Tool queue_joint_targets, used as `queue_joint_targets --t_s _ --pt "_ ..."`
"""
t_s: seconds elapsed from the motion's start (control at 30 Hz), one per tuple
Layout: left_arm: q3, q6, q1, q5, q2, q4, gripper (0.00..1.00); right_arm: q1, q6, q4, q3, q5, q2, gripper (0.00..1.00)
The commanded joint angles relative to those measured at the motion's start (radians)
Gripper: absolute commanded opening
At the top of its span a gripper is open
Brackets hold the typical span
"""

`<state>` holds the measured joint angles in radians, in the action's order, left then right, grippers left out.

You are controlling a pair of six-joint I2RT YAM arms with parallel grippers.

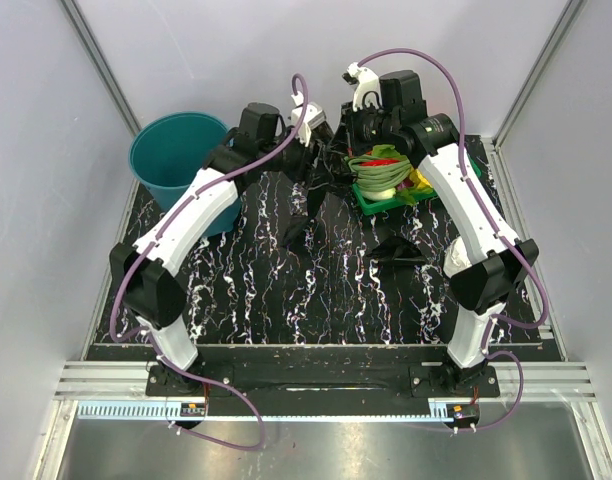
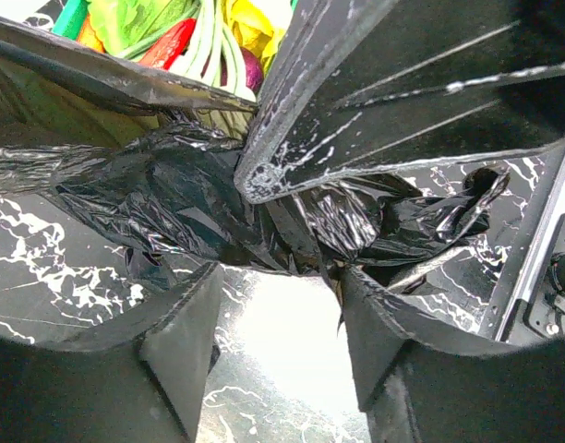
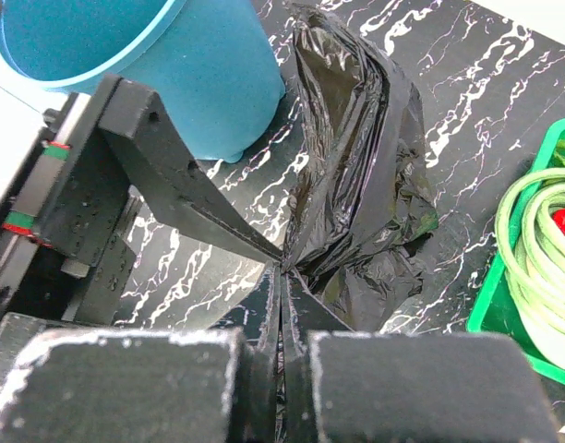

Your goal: Put the trash bags into the trash bin

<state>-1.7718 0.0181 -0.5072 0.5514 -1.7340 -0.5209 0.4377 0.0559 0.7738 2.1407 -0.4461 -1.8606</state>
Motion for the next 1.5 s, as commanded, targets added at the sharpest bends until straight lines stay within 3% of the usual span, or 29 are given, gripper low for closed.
queue_joint_targets --t_s 0.0,0.13,0.23,0.3,0.4,0.43,0.57,0.67,0.8,0.97,1.47 --pt "-0.038 -0.012 -0.011 -0.013 -0.01 0.07 0.6 -0.001 0.013 -0.041 0.005 -0.009 0.051 0.0" --pt "-0.044 -0.015 -0.017 -0.022 -0.021 0.087 0.59 -0.001 0.015 -0.042 0.002 -0.011 0.052 0.0" --pt "-0.051 -0.015 -0.019 -0.025 -0.033 0.098 0.49 -0.001 0.016 -0.044 -0.004 -0.012 0.055 0.0" --pt "-0.054 -0.015 -0.019 -0.024 -0.042 0.102 0.37 -0.001 0.016 -0.045 -0.008 -0.014 0.06 0.0" --pt "-0.055 -0.015 -0.019 -0.031 -0.052 0.102 0.04 -0.001 0.007 -0.044 -0.019 -0.011 0.067 0.0" --pt "-0.055 -0.015 -0.017 -0.045 -0.05 0.101 0.0 -0.001 -0.001 -0.044 -0.025 -0.008 0.072 0.0" --pt "-0.017 0.048 -0.017 -0.145 -0.004 0.104 0.0 -0.005 -0.048 -0.031 -0.036 0.035 0.095 0.02" --pt "0.006 0.103 -0.017 -0.214 0.03 0.091 0.0 -0.01 -0.086 -0.013 -0.036 0.041 0.109 0.16" --pt "0.029 0.138 -0.016 -0.231 0.063 0.079 0.0 -0.008 -0.1 0.01 -0.039 0.023 0.113 0.46" --pt "0.037 0.144 -0.017 -0.231 0.077 0.085 0.0 -0.007 -0.099 0.007 -0.077 0.006 0.107 0.58" --pt "0.1 0.146 -0.024 -0.162 0.139 0.082 0.0 -0.039 -0.085 -0.001 -0.028 -0.106 0.026 0.58"
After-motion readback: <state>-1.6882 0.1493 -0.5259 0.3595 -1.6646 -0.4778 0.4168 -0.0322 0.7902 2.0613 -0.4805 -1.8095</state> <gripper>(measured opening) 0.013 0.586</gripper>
